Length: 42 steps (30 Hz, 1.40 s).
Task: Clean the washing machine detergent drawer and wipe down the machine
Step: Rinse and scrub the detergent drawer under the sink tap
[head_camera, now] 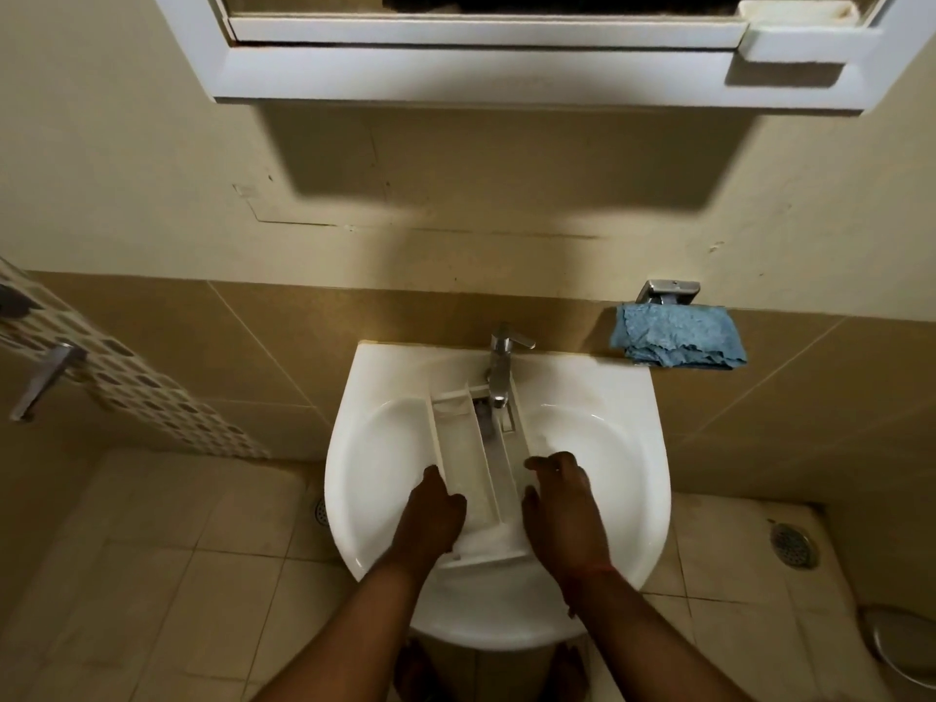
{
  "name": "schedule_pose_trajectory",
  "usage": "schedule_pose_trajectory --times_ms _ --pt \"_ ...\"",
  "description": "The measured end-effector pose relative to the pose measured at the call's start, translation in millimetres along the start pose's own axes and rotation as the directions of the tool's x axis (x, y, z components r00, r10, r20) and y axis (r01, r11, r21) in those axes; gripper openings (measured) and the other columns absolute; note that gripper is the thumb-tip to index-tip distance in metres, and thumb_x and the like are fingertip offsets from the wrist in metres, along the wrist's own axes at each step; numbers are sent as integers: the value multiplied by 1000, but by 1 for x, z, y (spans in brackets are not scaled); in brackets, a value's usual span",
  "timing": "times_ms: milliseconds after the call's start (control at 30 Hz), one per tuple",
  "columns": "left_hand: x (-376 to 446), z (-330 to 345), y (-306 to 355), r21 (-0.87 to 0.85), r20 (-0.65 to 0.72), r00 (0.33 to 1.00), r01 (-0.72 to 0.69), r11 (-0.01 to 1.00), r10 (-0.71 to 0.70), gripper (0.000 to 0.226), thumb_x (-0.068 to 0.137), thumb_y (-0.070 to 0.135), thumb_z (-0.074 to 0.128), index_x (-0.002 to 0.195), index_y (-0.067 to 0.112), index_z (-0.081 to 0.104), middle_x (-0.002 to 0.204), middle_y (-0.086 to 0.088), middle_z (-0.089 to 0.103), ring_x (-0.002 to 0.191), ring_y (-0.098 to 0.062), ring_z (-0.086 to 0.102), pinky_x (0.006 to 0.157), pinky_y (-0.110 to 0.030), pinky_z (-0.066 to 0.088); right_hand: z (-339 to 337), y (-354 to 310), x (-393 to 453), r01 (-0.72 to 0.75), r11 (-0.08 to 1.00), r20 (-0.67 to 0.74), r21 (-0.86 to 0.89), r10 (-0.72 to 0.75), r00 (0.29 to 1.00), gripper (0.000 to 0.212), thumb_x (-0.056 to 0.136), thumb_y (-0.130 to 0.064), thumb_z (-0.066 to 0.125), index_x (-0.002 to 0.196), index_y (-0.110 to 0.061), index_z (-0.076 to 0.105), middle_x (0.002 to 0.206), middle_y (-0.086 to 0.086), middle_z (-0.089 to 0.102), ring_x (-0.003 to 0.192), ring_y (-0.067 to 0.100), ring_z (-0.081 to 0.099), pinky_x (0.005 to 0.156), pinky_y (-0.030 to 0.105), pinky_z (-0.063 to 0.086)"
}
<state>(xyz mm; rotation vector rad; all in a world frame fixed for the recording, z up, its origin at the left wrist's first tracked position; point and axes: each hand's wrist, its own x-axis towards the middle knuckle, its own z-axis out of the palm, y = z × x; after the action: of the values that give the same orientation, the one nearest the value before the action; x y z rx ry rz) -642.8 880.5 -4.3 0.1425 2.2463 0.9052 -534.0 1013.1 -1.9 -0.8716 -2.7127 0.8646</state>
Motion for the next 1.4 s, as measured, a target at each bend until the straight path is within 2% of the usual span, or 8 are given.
schedule_pose_trajectory --times_ms 133,333,867,1033,1133,1267,1333,1400 --pt "-19 14 7 -187 48 993 112 976 -105 36 89 5 48 124 6 37 101 -11 51 79 -25 59 53 -41 60 -20 4 26 -124 992 271 -18 125 955 50 94 -21 52 142 -25 38 129 6 58 114 25 57 96 36 48" --pt "-36 25 3 -554 105 969 244 796 -223 31 86 4 53 114 13 40 111 -17 56 90 -32 64 53 -31 55 -29 -8 62 101 980 394 -172 -25 919 55 89 -13 52 139 -34 41 125 1 61 108 23 59 91 35 49" --pt "-35 59 16 -799 318 913 403 447 -256 44 98 42 51 125 7 51 111 -27 63 95 -43 66 65 -46 59 -46 -8 117 520 763 602 -384 -220 768 54 92 -9 48 142 -29 41 120 9 63 106 28 60 89 38 49" --pt "-16 41 3 -931 131 927 237 277 -352 24 98 4 47 119 -4 55 101 -28 67 85 -39 70 62 -43 60 -29 2 121 504 800 586 -326 -248 771 53 94 -5 44 144 -25 41 130 9 57 117 29 55 98 39 45" --pt "-9 32 -2 -927 97 924 219 304 -369 29 89 -11 42 114 -9 56 97 -31 67 77 -40 71 61 -41 59 -9 -4 112 397 885 484 -244 -244 840 44 94 -5 44 136 -16 53 129 11 57 118 29 54 102 36 41" --pt "-3 27 -13 -918 121 897 265 296 -426 20 88 -13 42 103 -14 54 91 -32 65 79 -44 68 56 -40 59 18 -20 101 -214 943 275 255 142 951 20 88 -1 52 93 -6 71 88 3 65 84 20 59 80 30 45" --pt "-2 26 -19 -914 152 887 294 279 -436 15 90 -13 43 101 -12 53 91 -32 64 79 -43 66 50 -39 58 30 -23 101 -502 686 400 527 321 858 20 84 3 52 70 -9 59 59 -1 57 62 15 52 64 28 45" --pt "0 23 -20 -897 176 877 329 294 -447 15 93 -10 45 106 -12 52 93 -33 62 79 -43 65 46 -38 57 37 -31 97 -693 175 572 699 444 689 21 92 2 51 74 -8 55 60 3 57 62 15 55 63 26 49"
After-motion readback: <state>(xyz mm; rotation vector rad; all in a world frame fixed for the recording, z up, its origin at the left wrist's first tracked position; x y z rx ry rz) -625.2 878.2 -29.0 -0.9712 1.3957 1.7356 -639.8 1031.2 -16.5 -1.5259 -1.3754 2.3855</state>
